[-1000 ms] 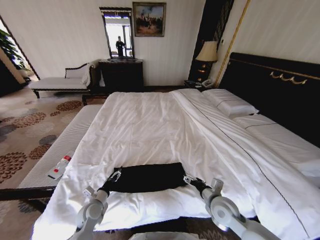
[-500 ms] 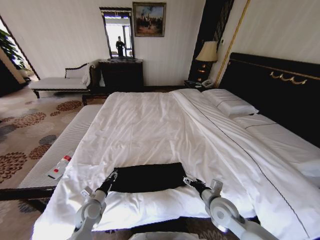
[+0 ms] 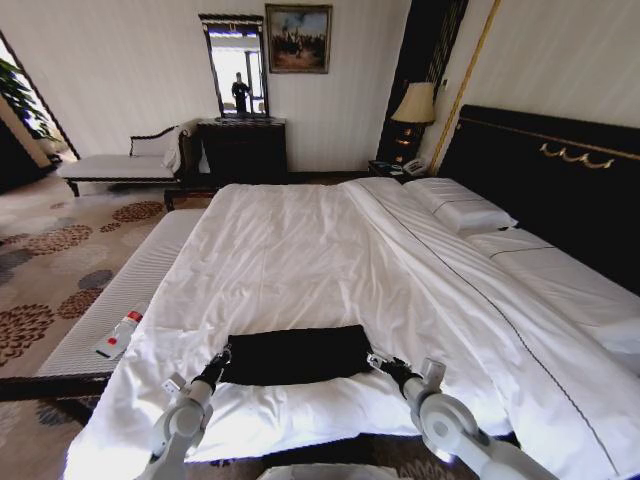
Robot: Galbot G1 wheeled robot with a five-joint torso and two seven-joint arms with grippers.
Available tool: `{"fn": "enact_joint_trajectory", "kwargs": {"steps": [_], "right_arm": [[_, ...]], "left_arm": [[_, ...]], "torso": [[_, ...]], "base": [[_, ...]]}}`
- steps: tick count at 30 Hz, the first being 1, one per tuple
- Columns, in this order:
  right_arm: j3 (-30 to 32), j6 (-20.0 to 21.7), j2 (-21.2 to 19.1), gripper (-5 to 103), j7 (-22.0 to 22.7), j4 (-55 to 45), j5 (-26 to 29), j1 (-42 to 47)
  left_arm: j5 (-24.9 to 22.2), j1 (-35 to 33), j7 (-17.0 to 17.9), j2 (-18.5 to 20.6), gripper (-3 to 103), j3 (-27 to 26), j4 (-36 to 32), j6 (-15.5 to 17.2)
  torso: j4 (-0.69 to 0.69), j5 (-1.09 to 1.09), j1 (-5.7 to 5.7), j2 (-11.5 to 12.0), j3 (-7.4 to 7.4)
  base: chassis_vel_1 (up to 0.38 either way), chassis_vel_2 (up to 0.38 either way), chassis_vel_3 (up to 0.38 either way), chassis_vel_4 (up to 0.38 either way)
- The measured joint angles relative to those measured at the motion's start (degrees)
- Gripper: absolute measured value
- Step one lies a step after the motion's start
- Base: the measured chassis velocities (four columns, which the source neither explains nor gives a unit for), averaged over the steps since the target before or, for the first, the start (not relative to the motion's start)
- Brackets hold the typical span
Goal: Fold the clothes on the bed.
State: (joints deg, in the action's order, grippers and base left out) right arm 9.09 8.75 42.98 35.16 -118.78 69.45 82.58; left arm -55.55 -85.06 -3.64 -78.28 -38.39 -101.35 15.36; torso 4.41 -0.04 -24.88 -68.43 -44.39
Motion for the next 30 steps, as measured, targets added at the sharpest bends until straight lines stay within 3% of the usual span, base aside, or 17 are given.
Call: {"fn": "enact_joint_trajectory", "kwargs": {"steps": [30], "right_arm": [[-0.1, -0.2, 0.0, 100, 0.0, 0.2, -0.5, 0.3]], "left_arm": [[-2.2, 4.6, 0.8, 0.4, 0, -2.8, 3.2, -0.3]], "torso": [[0.0, -0.01, 0.0, 0.0, 0.0]], "base": [[0.0, 0.0, 0.0, 0.0]]}}
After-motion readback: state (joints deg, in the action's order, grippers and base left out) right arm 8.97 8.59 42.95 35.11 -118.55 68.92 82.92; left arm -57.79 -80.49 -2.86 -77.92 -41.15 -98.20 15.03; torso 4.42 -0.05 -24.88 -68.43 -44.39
